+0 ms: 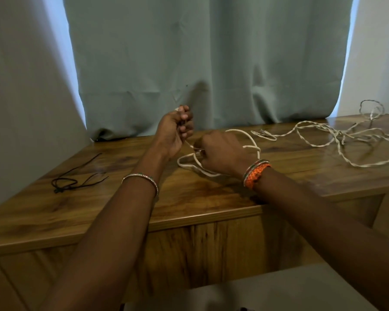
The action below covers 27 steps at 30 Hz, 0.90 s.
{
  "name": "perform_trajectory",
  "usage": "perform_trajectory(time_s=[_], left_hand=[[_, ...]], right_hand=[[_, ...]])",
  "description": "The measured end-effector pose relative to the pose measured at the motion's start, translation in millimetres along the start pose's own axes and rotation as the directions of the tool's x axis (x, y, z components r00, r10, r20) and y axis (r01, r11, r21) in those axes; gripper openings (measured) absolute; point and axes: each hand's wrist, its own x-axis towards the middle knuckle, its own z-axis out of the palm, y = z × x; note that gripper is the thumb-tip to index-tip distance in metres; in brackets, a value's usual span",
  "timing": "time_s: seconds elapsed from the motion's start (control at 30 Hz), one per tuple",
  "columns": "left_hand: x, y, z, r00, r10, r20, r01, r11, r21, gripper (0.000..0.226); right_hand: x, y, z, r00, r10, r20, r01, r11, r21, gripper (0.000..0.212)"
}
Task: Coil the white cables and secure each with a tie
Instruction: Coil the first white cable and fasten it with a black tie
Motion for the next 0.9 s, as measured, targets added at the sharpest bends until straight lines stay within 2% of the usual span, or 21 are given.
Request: perform_trajectory(time_s=[0.13,0.2,0.27,0.3,0.37,0.4,0.47,0.53,0.6,0.7,0.8,0.9], left_hand=[[-5.4,-8.5,5.5,0.997,-0.031,-0.071,0.047,0.974,0.222,0.03],[-7.0,-11.3,11.7,0.997,-0.037,-0.061,0.054,0.95,0.307,0.03],[-7.2,-11.2,13.3,0.998,0.043,-0.046,-0.017,0.892,0.452,0.032],[-6.6,-12.8,11.8,0.992,0.12,-0.034,-0.075,0.788,0.611,0.034],[-6.2,-20.0,5.2,0.961,0.273,0.039,-0.154,0.413,0.898,0.035],[-6.3,-24.3,2.5,0.948,0.311,0.076,-0.168,0.28,0.945,0.032],[-7.5,-29.9,-0.3,0.935,0.332,0.127,-0.201,0.198,0.959,0.028],[-6.5,-31.9,0.3,0.937,0.302,0.175,-0.227,0.146,0.963,0.023],[-6.1,-31.8,0.9,0.928,0.295,0.229,-0.272,0.112,0.956,0.02],[-7.8,-29.8,-0.7,0.9,0.316,0.302,-0.332,0.047,0.942,0.023],[-12.9,-28.1,-1.1,0.95,0.174,0.26,-0.261,-0.017,0.965,0.027],[-14.1,-24.2,-1.3,0.973,0.158,0.171,-0.152,-0.124,0.981,0.031]], right_hand=[[-7.1,1.7,-19.6,0.988,-0.156,0.02,0.152,0.981,0.121,0.015],[-9.5,9.5,-31.7,0.98,-0.199,-0.024,0.201,0.976,0.079,0.019],[-9.4,19.8,-39.5,0.974,-0.221,-0.052,0.223,0.975,0.021,0.021],[-9.2,23.4,-41.4,0.972,-0.228,-0.058,0.229,0.973,0.003,0.02],[-9.2,29.5,-39.5,0.978,-0.202,-0.055,0.199,0.979,-0.05,0.023],[-9.6,32.5,-38.3,0.979,-0.192,-0.067,0.185,0.978,-0.098,0.033],[-10.8,38.9,-34.0,0.978,-0.193,-0.081,0.172,0.961,-0.217,0.048],[-10.1,40.2,-29.7,0.984,-0.175,-0.025,0.163,0.953,-0.254,0.036],[-8.7,38.3,-28.0,0.986,-0.164,0.005,0.163,0.97,-0.179,0.03],[-7.8,38.0,-26.1,0.984,-0.17,-0.056,0.169,0.985,-0.024,0.02],[-7.6,41.2,-25.6,0.977,-0.212,-0.03,0.209,0.975,-0.079,0.016],[-10.1,49.5,-24.0,0.977,-0.21,0.022,0.211,0.967,-0.14,0.017]])
